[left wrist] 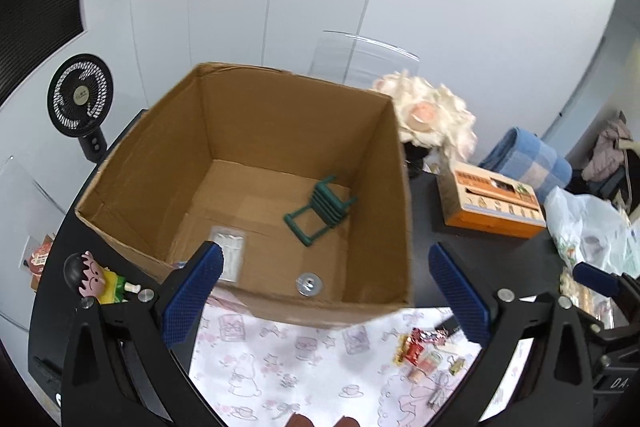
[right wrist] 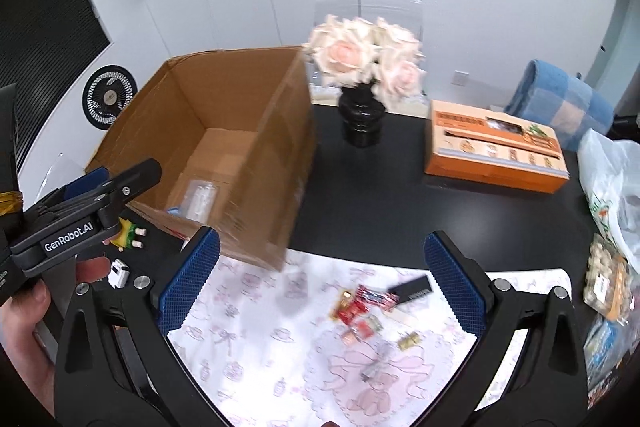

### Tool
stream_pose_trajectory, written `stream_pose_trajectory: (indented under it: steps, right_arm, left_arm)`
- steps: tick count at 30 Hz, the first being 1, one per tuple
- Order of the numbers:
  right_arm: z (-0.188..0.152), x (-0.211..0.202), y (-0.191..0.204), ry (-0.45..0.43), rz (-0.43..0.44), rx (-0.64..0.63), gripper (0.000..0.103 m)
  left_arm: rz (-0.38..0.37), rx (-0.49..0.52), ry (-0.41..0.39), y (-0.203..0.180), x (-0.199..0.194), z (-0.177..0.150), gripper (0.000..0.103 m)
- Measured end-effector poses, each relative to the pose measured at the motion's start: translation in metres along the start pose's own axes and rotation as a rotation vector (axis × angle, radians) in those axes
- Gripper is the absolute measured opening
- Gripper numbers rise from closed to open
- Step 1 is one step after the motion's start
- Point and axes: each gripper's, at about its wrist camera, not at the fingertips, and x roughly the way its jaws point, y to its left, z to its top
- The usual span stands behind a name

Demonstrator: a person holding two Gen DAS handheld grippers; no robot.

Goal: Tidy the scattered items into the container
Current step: 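Move both grippers back over the mat toward the remaining items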

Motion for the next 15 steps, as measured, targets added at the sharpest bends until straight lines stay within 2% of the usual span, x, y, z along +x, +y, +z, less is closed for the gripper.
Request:
stream_pose_trajectory:
  steps: [15]
  right_arm:
    - [-0.053,-0.036,-0.063,0.001,-0.047,0.056,0.103]
  left_arm:
    - [-0.072,0.086,0.007,-0.096,-0.016,-0.047,0.102]
